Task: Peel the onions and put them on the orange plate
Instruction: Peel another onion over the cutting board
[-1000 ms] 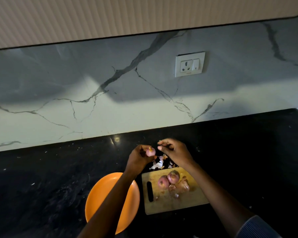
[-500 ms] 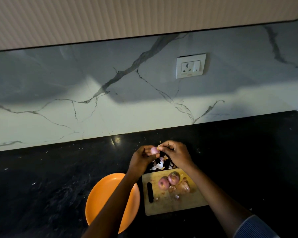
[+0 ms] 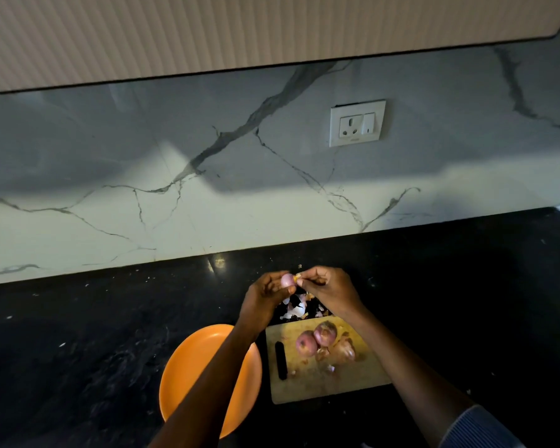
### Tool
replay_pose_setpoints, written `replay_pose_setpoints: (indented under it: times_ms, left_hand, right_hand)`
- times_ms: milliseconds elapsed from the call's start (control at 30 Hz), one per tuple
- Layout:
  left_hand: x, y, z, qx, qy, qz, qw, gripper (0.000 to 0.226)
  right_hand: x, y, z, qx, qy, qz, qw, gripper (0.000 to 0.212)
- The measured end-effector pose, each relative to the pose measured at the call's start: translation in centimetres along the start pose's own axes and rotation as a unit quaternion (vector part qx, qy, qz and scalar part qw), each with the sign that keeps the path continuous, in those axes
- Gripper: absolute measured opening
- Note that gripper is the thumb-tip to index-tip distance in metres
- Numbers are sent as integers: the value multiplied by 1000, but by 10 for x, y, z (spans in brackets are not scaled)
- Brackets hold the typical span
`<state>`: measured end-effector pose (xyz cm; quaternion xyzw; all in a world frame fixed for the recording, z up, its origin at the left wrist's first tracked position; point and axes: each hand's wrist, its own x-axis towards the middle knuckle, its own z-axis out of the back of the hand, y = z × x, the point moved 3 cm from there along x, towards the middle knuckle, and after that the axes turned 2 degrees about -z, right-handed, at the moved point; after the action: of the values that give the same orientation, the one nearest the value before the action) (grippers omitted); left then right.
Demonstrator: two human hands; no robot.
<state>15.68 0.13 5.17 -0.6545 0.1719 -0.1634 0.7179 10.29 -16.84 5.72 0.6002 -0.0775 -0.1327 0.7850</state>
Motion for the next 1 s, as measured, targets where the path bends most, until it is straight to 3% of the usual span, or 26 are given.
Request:
replay_pose_setpoints:
  times_ms: [200, 533, 700, 1000]
  left_hand:
    - [-1, -3, 2, -7, 23, -8, 1000, 33]
    - [2, -3, -2, 23, 89, -7, 996, 40]
    - [2, -3, 0, 24, 80, -5, 996, 33]
    - [1, -2, 1, 70, 46, -24, 996, 33]
  right_hand:
    - [-3, 6, -2, 12, -22, -14, 1000, 18]
    - [-1, 15, -1, -26, -27, -11, 999, 17]
    - [1, 12, 1, -23, -3, 1, 1000, 6]
    - [2, 10, -1, -87, -8, -31, 996, 6]
